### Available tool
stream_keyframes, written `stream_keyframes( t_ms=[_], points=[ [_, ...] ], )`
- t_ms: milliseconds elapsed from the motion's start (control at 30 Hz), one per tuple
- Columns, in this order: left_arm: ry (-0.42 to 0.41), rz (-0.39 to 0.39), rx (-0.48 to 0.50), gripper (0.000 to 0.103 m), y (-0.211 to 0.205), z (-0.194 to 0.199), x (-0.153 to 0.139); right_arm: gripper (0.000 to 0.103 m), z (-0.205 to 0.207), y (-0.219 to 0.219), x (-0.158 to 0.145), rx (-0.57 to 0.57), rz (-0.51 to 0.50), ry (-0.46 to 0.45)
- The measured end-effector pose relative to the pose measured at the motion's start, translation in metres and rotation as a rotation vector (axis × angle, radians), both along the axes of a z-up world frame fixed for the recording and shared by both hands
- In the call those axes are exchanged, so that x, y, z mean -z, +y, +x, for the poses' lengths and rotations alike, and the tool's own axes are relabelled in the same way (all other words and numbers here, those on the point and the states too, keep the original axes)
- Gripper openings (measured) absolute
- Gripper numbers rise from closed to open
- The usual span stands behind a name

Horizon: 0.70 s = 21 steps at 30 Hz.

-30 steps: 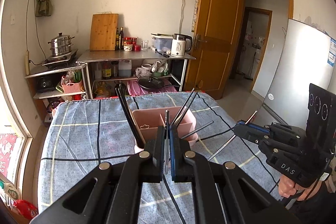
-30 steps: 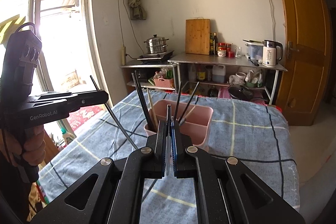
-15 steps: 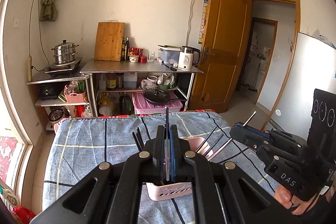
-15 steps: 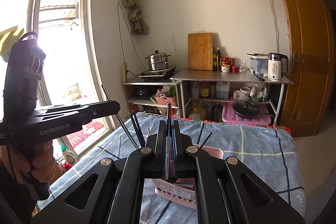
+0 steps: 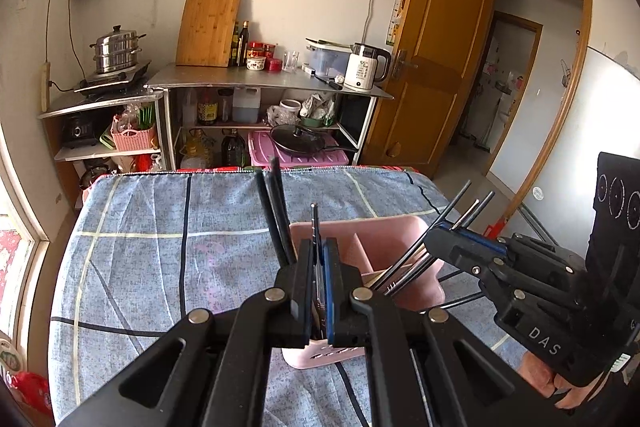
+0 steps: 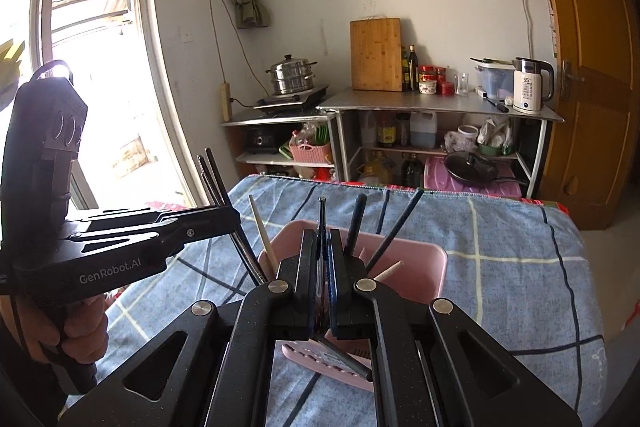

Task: Organize utensils
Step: 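Lower the metal chopsticks into the basket and open both grippers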

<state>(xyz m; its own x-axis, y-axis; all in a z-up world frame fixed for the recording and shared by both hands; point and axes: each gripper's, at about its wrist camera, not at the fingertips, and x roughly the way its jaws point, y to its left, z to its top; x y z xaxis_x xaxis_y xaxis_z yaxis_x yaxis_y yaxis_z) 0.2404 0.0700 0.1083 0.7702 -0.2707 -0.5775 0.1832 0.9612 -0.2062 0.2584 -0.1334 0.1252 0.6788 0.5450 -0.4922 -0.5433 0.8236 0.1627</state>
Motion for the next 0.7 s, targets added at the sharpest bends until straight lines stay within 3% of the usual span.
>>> stream_keyframes(
  t_ms=[433, 500, 567, 700],
  points=[
    [0.012, 0.006, -0.003, 0.006, -0.001, -0.002, 0.005, 0.008, 0.002, -0.003, 0.002, 0.008, -0.015, 0.019],
    [0.002, 0.007, -0.01, 0.009, -0.001, -0.006, 0.002, 0.009, 0.0, -0.006, -0.001, 0.011, -0.01, 0.012],
    [-0.013, 0.007, -0.015, 0.018, 0.0, -0.011, -0.002, 0.009, -0.002, -0.008, -0.004, 0.012, -0.005, 0.005],
    [-0.042, 0.014, -0.031, 0.02, 0.002, -0.023, -0.01, 0.01, -0.014, -0.014, -0.011, 0.013, -0.002, -0.014]
  ],
)
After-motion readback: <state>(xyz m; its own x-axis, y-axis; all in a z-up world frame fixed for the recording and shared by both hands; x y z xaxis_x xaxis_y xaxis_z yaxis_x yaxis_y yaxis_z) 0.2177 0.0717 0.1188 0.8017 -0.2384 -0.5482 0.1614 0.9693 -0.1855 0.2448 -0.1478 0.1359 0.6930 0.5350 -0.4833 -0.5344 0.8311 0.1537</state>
